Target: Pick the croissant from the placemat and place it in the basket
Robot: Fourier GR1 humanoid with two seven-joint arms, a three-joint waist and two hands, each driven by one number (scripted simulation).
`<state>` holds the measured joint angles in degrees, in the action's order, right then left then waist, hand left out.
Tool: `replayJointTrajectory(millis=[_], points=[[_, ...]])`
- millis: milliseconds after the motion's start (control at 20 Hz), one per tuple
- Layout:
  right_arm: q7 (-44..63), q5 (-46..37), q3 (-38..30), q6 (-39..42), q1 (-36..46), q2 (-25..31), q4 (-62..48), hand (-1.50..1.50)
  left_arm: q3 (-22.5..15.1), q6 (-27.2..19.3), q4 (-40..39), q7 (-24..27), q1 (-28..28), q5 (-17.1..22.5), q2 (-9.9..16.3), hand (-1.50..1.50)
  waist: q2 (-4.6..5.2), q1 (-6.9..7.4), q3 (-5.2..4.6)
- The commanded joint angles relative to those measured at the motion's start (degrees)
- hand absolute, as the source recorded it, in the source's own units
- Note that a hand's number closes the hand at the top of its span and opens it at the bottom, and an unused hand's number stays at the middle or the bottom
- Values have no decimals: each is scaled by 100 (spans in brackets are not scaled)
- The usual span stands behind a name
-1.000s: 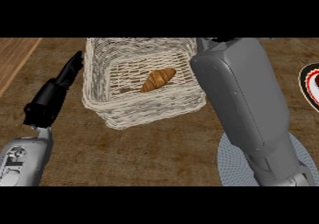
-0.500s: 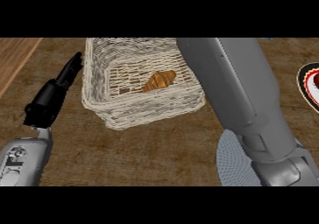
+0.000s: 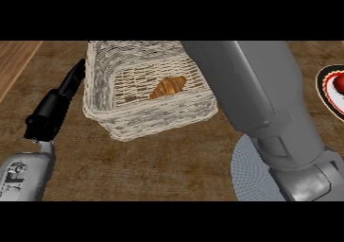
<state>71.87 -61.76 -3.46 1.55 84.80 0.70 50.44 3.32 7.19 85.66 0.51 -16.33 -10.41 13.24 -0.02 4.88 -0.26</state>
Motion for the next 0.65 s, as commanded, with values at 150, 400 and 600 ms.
replayJointTrajectory(millis=[150, 400, 600], points=[[1335, -1219, -312, -1701, 167, -66, 571, -150, 156, -100, -9, 45, 182, -44, 95, 0, -74, -359, 10], [1333, -2145, -678, -1906, -38, -67, 1162, -150, 226, -110, 56, 17, 395, 29, 64, 0, -142, -474, 11], [1333, -2666, -882, -1629, -347, -67, 1937, -150, 337, -148, 106, 43, 431, -8, 184, 0, -197, -621, 21]])
